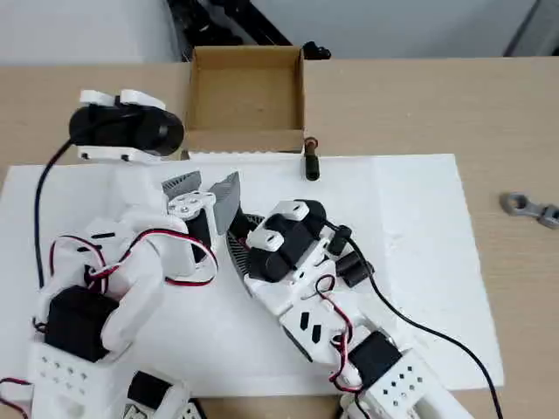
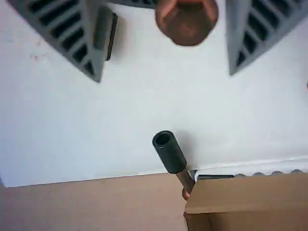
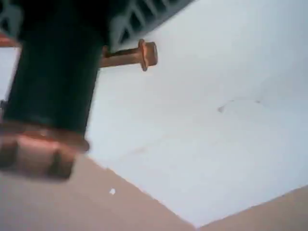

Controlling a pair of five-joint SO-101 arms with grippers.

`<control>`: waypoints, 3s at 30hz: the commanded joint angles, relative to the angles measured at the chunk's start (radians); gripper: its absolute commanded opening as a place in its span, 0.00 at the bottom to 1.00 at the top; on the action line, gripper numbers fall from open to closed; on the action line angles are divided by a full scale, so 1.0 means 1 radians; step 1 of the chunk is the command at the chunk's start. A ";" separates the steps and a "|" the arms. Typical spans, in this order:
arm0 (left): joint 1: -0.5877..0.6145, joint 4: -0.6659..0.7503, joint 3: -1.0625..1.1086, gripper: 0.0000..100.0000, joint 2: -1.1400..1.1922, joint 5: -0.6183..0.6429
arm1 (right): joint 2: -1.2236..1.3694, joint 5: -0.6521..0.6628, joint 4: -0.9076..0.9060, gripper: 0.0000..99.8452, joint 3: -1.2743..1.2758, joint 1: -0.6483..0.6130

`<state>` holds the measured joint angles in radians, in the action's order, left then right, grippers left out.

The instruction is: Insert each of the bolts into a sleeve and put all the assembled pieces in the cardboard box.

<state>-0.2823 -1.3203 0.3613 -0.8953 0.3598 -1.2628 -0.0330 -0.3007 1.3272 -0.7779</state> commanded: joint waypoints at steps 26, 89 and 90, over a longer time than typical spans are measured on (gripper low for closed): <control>0.436 -0.023 0.156 0.01 -0.021 -0.292 | 0.888 0.150 0.050 0.00 -0.907 0.329; 0.434 0.118 -0.001 0.08 0.801 -0.497 | 0.584 0.167 -0.929 0.00 -0.956 0.430; 0.434 0.095 -0.058 0.08 0.867 -0.529 | 0.573 0.167 -0.940 0.00 -0.956 0.440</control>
<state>0.1488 -1.1715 0.4856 -0.2094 -0.1066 -0.6368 0.1235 -1.2014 0.3775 -0.3682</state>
